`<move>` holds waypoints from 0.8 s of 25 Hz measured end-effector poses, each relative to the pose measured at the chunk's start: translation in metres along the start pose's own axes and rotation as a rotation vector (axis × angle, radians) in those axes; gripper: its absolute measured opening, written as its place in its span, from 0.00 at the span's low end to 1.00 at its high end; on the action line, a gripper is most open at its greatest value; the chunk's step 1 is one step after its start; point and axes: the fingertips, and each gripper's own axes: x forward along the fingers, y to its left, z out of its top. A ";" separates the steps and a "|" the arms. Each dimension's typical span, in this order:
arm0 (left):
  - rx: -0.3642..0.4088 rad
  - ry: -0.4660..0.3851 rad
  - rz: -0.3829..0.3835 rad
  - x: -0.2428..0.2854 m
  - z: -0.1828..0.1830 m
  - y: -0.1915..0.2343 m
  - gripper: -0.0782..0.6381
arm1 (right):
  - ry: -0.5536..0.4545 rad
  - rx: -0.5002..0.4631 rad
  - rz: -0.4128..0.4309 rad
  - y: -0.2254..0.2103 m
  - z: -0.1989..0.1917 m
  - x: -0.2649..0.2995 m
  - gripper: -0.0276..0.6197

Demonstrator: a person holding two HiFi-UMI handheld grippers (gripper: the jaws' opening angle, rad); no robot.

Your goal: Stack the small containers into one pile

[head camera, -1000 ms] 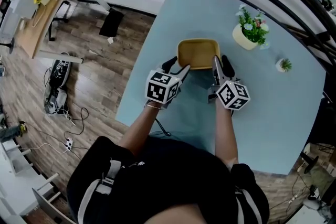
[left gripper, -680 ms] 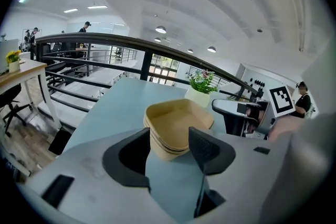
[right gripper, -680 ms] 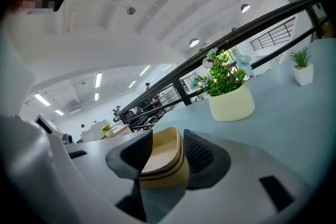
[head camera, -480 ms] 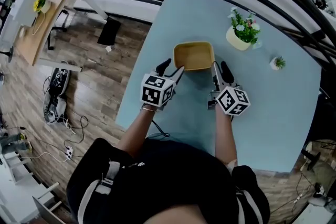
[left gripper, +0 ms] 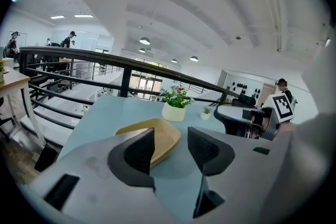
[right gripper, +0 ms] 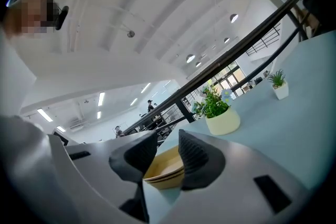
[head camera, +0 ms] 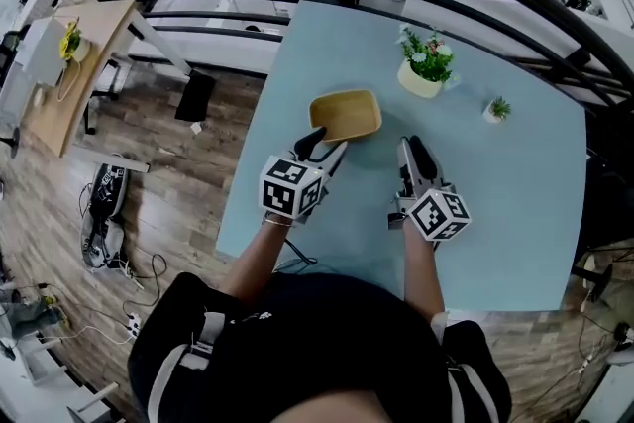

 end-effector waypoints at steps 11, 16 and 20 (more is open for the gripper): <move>0.098 -0.073 -0.139 -0.012 0.024 -0.065 0.22 | -0.085 -0.015 0.041 0.022 0.027 -0.057 0.09; 0.138 -0.132 -0.160 -0.017 0.033 -0.081 0.16 | -0.094 -0.048 0.072 0.031 0.032 -0.073 0.05; 0.140 -0.144 -0.168 -0.019 0.038 -0.088 0.15 | -0.082 -0.071 0.079 0.036 0.034 -0.080 0.05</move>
